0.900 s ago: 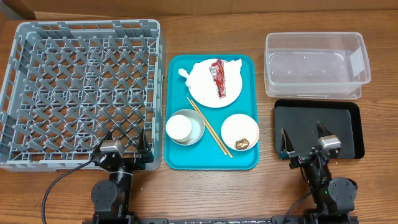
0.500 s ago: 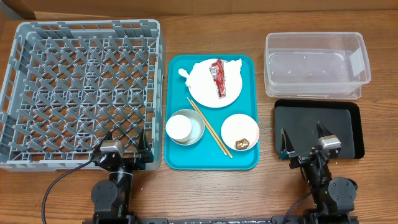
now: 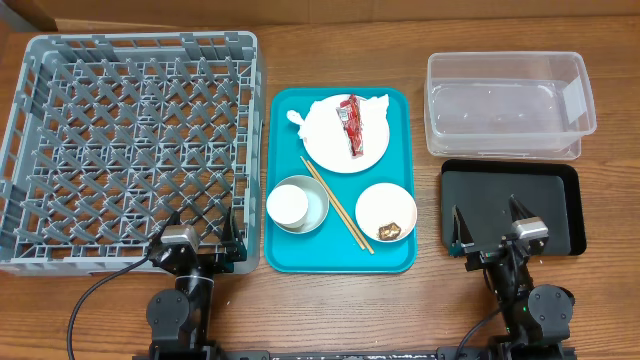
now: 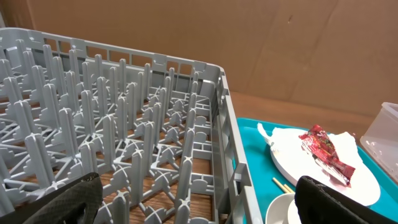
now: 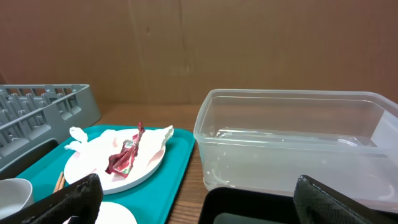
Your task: Sort waste into correct bins and load items into the dishwasher
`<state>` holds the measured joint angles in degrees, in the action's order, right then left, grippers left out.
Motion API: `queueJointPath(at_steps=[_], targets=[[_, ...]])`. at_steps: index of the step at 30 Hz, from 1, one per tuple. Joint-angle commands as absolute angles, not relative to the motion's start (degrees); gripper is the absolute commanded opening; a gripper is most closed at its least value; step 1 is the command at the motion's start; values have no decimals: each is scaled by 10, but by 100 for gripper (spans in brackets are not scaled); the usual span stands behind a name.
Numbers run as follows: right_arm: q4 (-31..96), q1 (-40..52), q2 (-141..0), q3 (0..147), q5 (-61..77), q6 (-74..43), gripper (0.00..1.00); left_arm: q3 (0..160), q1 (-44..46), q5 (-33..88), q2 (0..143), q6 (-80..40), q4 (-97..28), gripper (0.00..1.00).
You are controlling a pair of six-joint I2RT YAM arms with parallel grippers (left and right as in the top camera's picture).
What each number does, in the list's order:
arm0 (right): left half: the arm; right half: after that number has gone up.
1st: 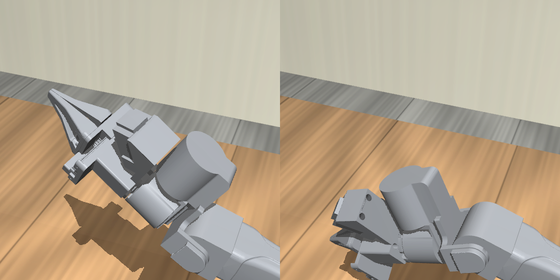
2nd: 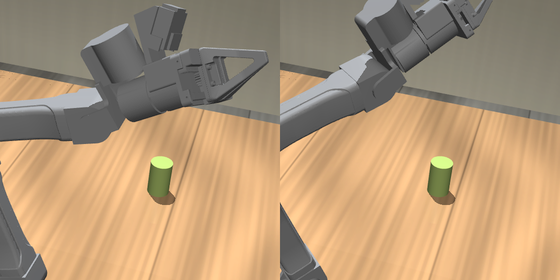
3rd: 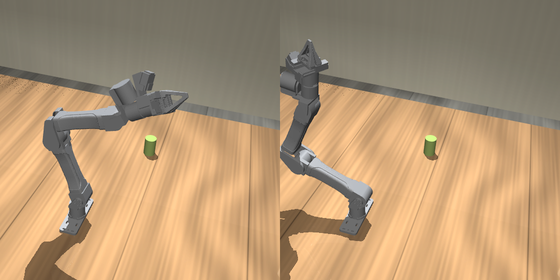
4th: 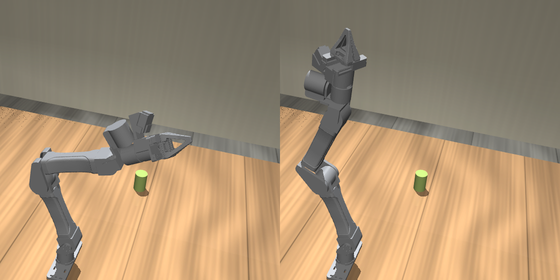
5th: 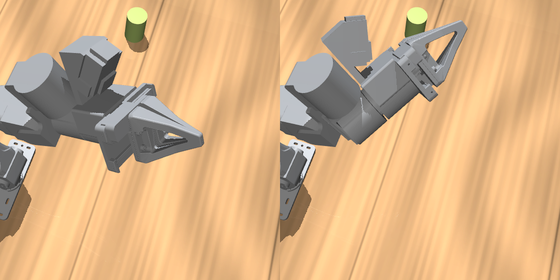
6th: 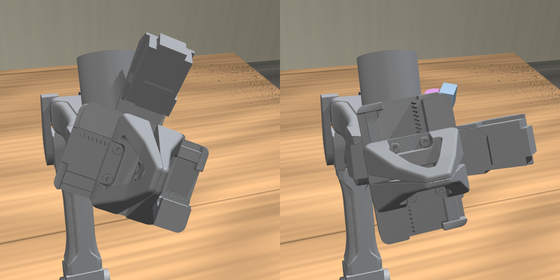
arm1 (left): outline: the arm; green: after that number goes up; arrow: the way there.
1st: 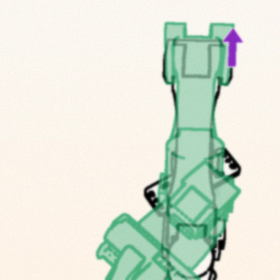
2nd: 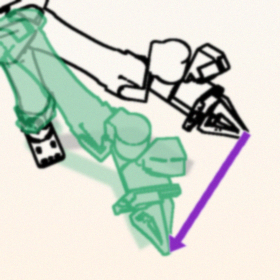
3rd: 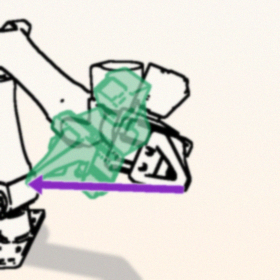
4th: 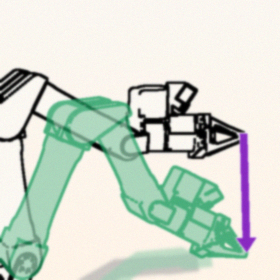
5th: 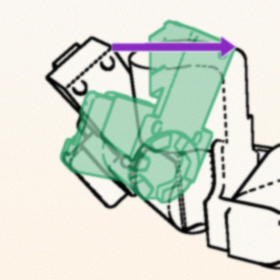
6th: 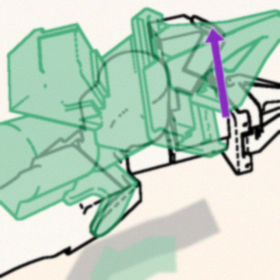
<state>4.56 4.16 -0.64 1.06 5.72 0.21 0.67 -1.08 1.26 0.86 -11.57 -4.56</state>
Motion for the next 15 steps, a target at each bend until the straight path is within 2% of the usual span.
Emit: queueJointPath(at_steps=[1,15], targets=[[43,41,-4,5,54,4,100,3,-7,11,3,-105,-44,100],[35,41,-4,5,55,4,100,3,-7,-32,3,-88,-41,100]])
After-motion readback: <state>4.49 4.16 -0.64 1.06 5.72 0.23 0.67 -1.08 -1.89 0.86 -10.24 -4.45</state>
